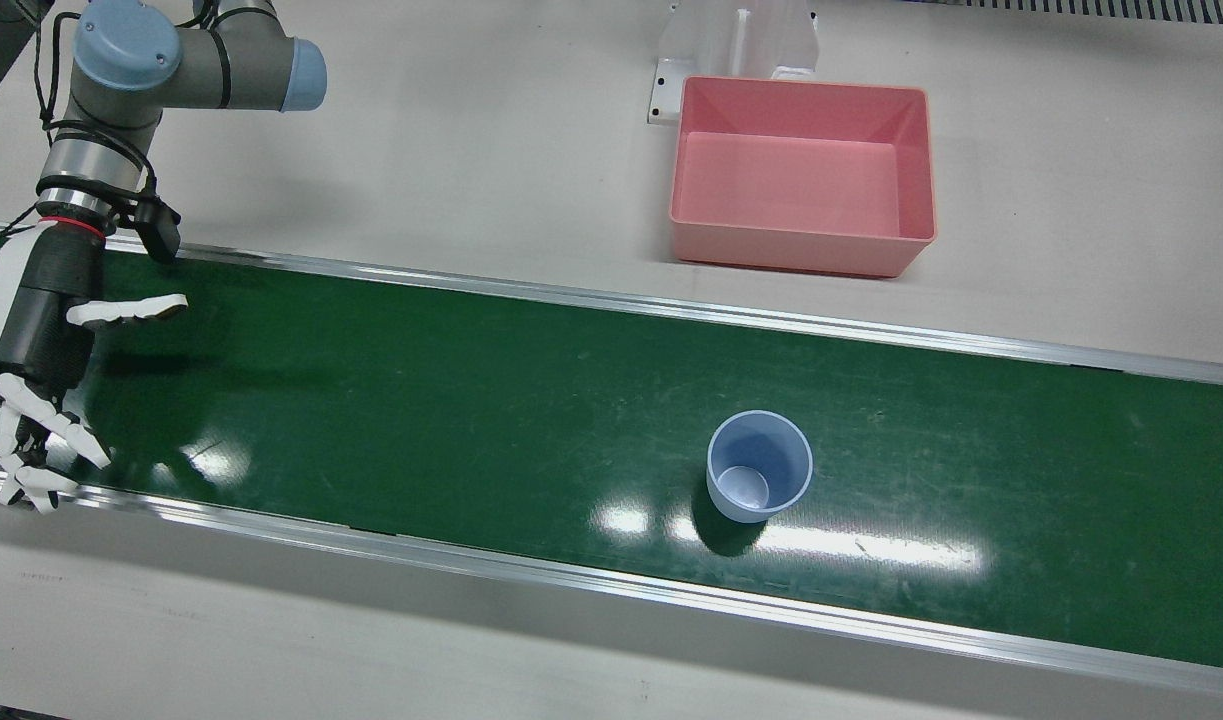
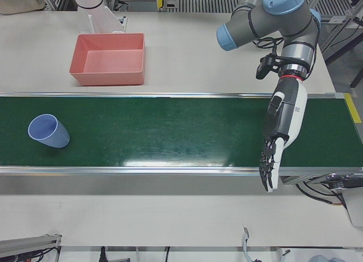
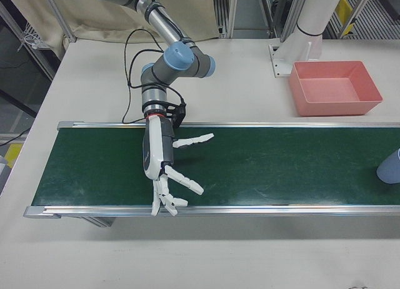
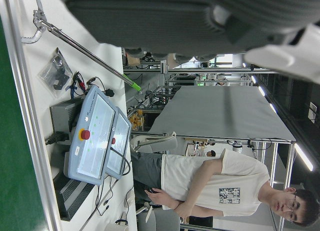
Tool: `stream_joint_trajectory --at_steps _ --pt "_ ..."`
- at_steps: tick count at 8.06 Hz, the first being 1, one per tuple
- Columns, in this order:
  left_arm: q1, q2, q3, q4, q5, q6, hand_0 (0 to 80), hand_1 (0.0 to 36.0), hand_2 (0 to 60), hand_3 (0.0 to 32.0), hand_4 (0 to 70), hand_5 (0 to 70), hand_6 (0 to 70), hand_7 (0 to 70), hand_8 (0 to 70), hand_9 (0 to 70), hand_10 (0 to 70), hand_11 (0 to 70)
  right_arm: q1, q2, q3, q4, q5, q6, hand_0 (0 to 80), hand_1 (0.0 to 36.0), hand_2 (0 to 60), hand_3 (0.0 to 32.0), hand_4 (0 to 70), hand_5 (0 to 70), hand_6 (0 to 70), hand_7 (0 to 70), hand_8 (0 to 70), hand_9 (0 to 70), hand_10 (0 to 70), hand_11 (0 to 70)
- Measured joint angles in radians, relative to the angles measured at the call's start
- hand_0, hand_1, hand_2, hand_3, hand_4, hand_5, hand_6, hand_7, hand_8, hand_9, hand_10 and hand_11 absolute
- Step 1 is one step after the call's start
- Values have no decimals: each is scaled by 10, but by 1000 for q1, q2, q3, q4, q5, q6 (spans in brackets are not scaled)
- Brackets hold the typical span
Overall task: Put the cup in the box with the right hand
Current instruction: 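Hold the right hand in place as the light blue cup approaches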
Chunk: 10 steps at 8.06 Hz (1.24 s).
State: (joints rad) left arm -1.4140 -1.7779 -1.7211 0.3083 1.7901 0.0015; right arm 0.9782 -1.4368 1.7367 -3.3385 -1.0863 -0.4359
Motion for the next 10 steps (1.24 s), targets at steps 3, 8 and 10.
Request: stream_joint_trajectory --at_steps 3,8,10 --pt "0 0 1 0 0 0 0 0 0 0 0 0 0 0 0 0 0 0 22 2 2 1 -42 -18 463 44 8 82 270 29 71 407 86 186 3 11" --pt "0 0 1 0 0 0 0 0 0 0 0 0 0 0 0 0 0 0 26 6 6 1 -47 -31 463 46 10 86 276 28 71 408 84 186 0 6" --pt "0 0 2 0 0 0 0 0 0 0 0 0 0 0 0 0 0 0 19 6 6 0 -47 -40 464 46 10 88 271 29 70 407 84 185 0 6"
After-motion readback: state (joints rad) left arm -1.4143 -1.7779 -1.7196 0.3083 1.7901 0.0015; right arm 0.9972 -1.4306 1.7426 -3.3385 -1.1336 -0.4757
